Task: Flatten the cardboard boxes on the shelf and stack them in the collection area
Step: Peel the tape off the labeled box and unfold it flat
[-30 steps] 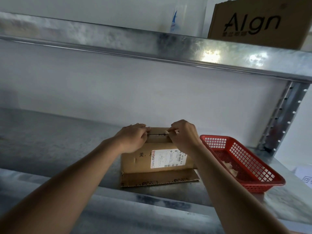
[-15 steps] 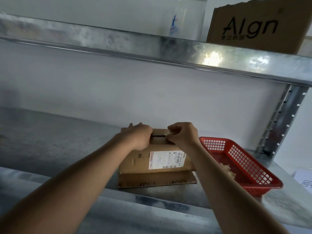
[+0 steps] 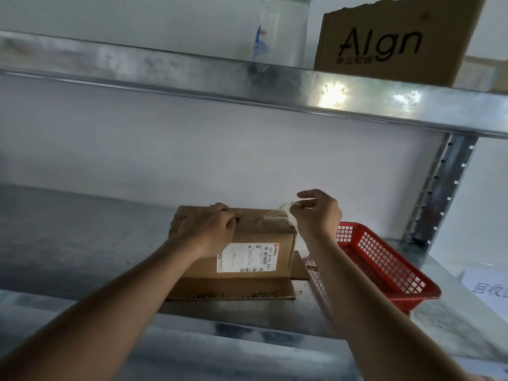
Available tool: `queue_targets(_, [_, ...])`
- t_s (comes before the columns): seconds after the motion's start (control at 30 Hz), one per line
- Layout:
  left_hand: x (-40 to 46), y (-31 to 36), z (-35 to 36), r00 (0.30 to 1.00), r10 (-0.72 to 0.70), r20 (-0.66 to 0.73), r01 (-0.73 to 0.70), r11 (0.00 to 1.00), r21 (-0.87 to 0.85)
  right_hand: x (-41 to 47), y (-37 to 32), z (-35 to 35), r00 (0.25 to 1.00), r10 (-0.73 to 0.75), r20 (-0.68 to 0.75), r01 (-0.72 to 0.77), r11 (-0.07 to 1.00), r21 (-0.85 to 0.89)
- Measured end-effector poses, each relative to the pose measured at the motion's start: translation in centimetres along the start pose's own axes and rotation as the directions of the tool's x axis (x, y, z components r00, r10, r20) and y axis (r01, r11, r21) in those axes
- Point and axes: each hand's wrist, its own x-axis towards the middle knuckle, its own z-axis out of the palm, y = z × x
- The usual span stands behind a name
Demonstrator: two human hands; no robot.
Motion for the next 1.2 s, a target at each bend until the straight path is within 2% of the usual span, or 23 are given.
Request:
queue_targets(0.1, [0.1,0.4,0.0,1.0,-0.008,0.016,0.009,1.0,-0.005,0.1,0.3,-0.2,0.985,-0.159,0.062,0.165,0.979,-0.121])
queue_targets(0.2, [0.7,1.2,-0.3,0.997,-0.028,0.075,0.028,1.0,0.007,-0.4,-0.1,0.9,0.885,-0.335,0.324,0.425,0.865,-0.266])
queue_targets(0.27, [0.9,1.6,-0.5,0.994,-0.032,0.109,0.031,0.999,0.015,-0.5,-0.5,1.7,0.809,-0.306,0.502,0.503,0.802,-0.322])
queue_targets(0.37, [0.9,1.9,-0.4,0.993,-0.031,0.116,0.023,0.998,0.064,-0.1,-1.1,2.2,0.757,-0.229,0.612,0.511,0.791,-0.336])
queue_targets(0.43, [0.9,1.9,-0.3,0.994,-0.034,0.107,0.025,0.996,0.081,0.2,-1.3,2.1,0.768,-0.229,0.598,0.462,0.844,-0.271])
queue_targets(0.5, [0.8,1.8,-0.1,0.996,-0.032,0.088,0.026,0.998,0.065,0.3,-1.0,2.0,0.809,-0.216,0.546,0.399,0.885,-0.241])
queue_targets(0.67, [0.9,1.9,-0.1,0.994,-0.059,0.093,0.057,0.998,0.03,0.3,0.0,2.0,0.849,-0.127,0.513,0.387,0.81,-0.44])
queue_targets(0.77, [1.4,2.6,-0.1,0.988,-0.082,0.131,0.074,0.995,0.066,0.1,-0.3,1.7,0.842,-0.134,0.523,0.392,0.817,-0.422])
queue_targets(0.87, [1.6,3.4,0.5,0.99,-0.091,0.105,0.076,0.987,0.145,-0.3,-0.7,1.9,0.841,-0.157,0.518,0.396,0.831,-0.391])
queue_targets(1.1, [1.3,1.9,0.6,0.995,-0.08,0.058,0.074,0.992,0.098,0.5,0.3,0.4,0.962,-0.101,0.253,0.183,0.928,-0.326])
queue_targets(1.2, [1.0,2.0,0.4,0.995,-0.07,0.072,0.065,0.995,0.075,1.0,1.0,-0.5,0.97,-0.128,0.206,0.192,0.925,-0.328])
